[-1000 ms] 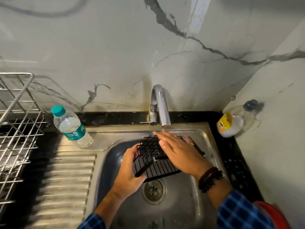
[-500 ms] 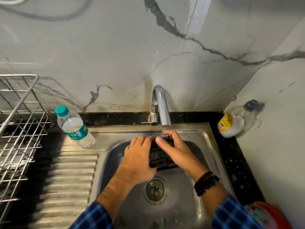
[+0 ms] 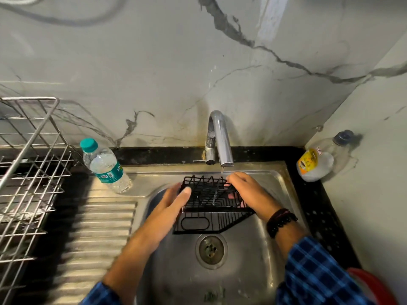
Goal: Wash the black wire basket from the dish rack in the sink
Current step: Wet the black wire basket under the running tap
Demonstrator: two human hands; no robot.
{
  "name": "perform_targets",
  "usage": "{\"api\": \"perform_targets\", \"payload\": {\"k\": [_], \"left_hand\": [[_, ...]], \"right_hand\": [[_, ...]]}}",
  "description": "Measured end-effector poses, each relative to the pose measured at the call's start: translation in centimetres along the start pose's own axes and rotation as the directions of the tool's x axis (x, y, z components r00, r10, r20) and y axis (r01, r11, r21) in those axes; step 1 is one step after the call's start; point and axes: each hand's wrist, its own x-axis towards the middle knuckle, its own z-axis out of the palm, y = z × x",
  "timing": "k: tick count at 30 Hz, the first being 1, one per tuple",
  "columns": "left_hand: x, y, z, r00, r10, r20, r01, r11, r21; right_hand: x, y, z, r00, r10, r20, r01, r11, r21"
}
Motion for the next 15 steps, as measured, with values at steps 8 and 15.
{"api": "perform_targets", "payload": {"k": [8,15], "left_hand": [[0.7,-0.4,2.1,0.974,-0.113,-0.198,0.073,0.978,-0.197],[1.7,-0.1,3.5,0.975,-0.071,-0.209,0.051,0.994,-0.101]], "right_hand": [[0.4,-1.0,1.3,0.979,-0.066,-0.194,0.01,0.961,-0.277],[-4.5,-1.0,7.7,0.934,-0.162,-0.317,-0.097,0.741,-0.664]]}}
